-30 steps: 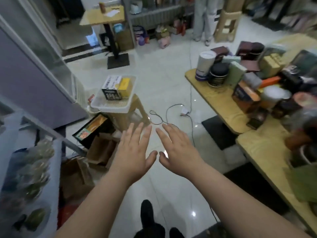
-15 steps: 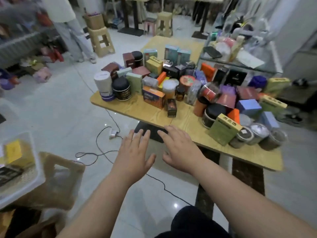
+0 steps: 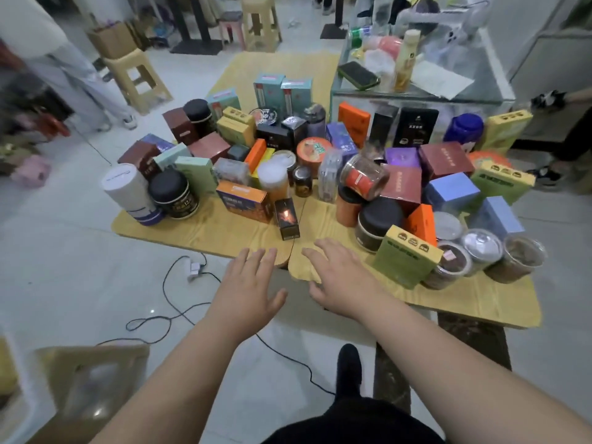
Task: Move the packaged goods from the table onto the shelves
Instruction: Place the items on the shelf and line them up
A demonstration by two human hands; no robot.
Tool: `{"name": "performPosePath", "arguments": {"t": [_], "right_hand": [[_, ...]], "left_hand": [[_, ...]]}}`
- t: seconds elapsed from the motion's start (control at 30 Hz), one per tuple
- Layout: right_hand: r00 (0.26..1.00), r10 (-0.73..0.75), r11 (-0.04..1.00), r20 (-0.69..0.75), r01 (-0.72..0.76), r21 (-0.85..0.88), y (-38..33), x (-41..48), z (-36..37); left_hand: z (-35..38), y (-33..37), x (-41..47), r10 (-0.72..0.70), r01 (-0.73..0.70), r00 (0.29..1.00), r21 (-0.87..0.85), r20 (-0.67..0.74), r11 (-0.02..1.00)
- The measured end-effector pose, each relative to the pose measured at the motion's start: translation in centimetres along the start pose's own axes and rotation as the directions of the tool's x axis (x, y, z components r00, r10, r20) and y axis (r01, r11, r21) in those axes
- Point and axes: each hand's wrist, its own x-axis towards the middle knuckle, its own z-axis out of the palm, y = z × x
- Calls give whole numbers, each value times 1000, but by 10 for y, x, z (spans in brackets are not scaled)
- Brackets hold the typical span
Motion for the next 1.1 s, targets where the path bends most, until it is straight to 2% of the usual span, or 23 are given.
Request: {"name": "performPosePath", "arguments": {"t": [0.13, 0.27, 0.37, 0.6, 0.7, 0.87, 0.97, 1.1], "right_hand": [[993, -11, 995, 116, -1, 101, 23, 62, 2], [971, 79, 955, 224, -138, 262, 41, 116, 11], [948, 174, 895, 268, -266, 359, 43, 147, 23], [853, 397, 701, 338, -520, 487, 39, 192, 62], [811, 469, 659, 351, -586, 472, 36, 209, 73], [760, 532, 610, 374, -650, 454, 28, 222, 84], [758, 531, 598, 380, -652, 466, 37, 223, 81], [745, 540, 519, 393, -661, 541, 50, 216, 78]], "left_hand": [[-8, -23, 46, -112, 111, 993, 23, 48, 994], [-14, -43, 82, -313, 318, 947, -86, 66, 944], [-13, -51, 98, -355, 369, 925, -90, 137, 925], [2, -95, 138, -321, 336, 929, -59, 186, 940], [-1, -124, 167, -307, 325, 927, -53, 216, 944], [-5, -168, 227, -185, 188, 962, 4, 199, 982], [-5, -184, 255, -124, 115, 970, 58, 208, 992], [2, -203, 263, 9, -7, 994, -20, 105, 1000]]}}
